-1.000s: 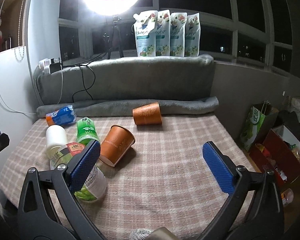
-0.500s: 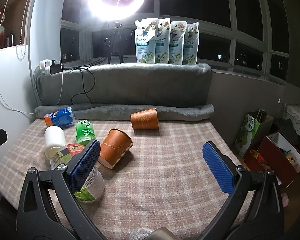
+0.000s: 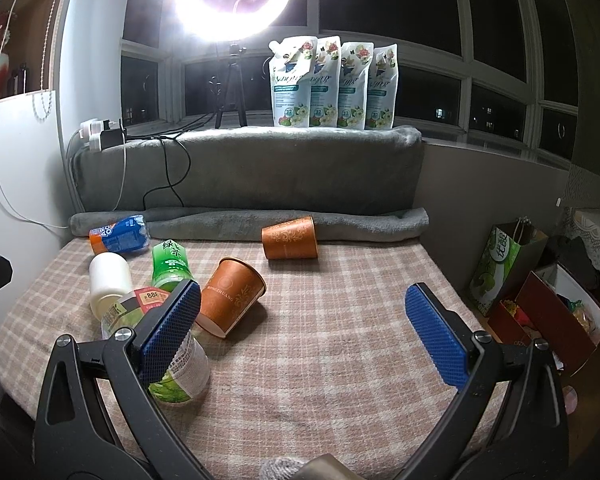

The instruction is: Flip cup upright

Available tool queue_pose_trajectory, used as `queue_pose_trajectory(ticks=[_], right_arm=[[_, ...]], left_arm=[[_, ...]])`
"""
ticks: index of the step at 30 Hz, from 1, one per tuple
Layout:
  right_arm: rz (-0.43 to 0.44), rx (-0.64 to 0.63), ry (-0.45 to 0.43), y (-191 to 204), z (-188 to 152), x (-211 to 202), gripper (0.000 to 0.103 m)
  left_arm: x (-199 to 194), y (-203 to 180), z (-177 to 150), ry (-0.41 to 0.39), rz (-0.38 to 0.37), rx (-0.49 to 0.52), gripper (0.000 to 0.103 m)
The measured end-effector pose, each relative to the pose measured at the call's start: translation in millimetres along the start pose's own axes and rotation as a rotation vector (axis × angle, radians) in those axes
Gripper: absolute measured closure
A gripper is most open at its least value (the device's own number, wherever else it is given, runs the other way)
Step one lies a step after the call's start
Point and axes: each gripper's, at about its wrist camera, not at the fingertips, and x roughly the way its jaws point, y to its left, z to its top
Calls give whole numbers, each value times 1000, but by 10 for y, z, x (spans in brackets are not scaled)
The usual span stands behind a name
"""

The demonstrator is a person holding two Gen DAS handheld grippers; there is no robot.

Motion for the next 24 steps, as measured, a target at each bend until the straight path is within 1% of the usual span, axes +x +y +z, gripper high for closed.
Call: queue_pose_trajectory(ticks=[24], right_arm=[[-2,-2,-1,11,6,-7,0]], left_arm=[[-24,15,35,-22,19,1,22]])
